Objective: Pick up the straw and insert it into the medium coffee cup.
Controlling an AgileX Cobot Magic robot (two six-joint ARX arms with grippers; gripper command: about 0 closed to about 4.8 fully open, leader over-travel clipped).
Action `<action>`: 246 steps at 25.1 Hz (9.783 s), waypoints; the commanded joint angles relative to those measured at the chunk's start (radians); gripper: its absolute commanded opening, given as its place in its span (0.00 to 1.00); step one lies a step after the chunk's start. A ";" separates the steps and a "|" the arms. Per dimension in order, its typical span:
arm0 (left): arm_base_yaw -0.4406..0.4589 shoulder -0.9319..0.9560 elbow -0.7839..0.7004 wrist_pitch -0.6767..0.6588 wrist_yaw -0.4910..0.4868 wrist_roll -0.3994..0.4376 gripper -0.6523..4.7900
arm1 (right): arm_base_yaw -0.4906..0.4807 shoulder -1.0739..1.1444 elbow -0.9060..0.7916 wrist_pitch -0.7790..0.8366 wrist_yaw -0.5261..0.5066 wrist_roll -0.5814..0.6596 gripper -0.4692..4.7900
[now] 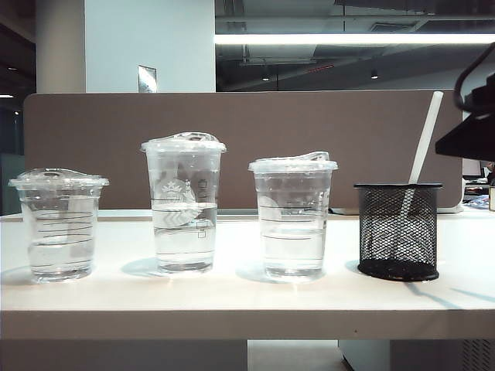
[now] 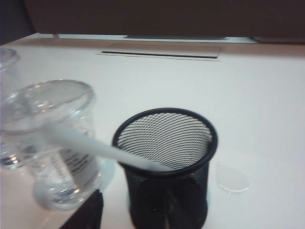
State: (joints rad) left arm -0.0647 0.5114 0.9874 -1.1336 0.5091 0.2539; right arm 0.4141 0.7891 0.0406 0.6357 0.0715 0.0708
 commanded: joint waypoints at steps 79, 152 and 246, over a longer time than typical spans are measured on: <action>0.000 -0.002 0.003 0.036 0.007 0.002 0.11 | 0.149 0.240 0.924 -0.864 -0.177 -0.271 0.15; 0.000 -0.430 -0.379 0.808 -0.153 -0.382 0.11 | 0.147 -0.771 0.459 -0.913 -0.133 -0.090 0.08; 0.002 -0.504 -0.912 0.883 -0.322 -0.313 0.11 | -0.415 -0.789 -0.030 -0.832 -0.066 0.037 0.09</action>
State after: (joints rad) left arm -0.0650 0.0071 0.0860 -0.2886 0.2638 -0.0891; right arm -0.0021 0.0021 0.0097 -0.1997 0.0006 0.1047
